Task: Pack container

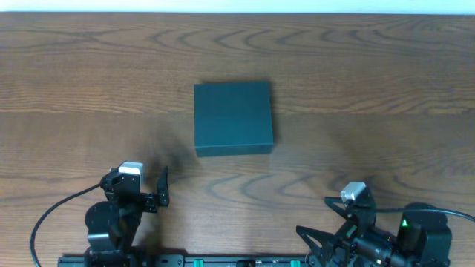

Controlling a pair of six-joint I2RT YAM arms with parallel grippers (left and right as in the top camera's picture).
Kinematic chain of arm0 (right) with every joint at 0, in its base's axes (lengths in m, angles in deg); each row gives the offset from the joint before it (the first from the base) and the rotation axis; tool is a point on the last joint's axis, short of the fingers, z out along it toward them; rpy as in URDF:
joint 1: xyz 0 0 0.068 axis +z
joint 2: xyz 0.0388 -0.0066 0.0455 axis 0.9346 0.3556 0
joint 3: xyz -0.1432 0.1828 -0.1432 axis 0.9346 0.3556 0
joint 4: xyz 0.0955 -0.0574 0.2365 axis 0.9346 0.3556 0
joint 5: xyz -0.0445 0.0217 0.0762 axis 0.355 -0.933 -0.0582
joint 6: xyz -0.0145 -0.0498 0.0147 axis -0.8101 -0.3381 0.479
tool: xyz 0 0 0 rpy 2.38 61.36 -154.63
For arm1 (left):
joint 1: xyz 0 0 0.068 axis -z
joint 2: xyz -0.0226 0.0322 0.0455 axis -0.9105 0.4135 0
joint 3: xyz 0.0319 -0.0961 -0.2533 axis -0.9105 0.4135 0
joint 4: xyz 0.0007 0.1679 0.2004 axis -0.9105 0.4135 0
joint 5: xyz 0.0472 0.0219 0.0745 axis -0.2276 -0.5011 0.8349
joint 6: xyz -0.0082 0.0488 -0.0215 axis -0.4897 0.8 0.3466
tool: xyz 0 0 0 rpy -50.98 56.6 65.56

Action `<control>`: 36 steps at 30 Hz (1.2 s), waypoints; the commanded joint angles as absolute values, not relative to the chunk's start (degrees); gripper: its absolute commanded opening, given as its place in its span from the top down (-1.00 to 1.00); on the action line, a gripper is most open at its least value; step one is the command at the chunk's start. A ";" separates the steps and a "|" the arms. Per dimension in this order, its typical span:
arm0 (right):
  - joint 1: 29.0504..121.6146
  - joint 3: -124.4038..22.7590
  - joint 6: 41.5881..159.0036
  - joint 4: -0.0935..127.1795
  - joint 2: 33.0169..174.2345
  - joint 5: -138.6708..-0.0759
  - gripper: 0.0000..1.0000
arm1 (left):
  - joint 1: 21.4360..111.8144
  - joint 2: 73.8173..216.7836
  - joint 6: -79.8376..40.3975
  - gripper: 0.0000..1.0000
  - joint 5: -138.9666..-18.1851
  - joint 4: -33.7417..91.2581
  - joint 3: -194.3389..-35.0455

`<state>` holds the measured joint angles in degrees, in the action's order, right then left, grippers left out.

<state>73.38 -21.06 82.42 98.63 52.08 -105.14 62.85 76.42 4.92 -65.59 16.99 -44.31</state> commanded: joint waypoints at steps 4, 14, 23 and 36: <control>73.35 -21.04 82.94 98.53 51.81 -105.71 -0.99 | 62.26 74.52 5.16 -0.91 -64.94 14.39 -40.82; 73.35 -21.04 82.94 98.53 51.81 -105.71 -0.98 | 63.47 73.86 5.16 -0.90 -64.96 14.37 -40.82; 73.35 -21.04 82.94 98.53 51.81 -105.71 -0.99 | 64.87 73.90 5.14 -0.91 -64.96 14.37 -40.82; 73.35 -21.04 82.92 98.79 51.81 -105.69 -0.99 | 64.87 73.90 5.16 -0.91 -64.96 14.37 -40.82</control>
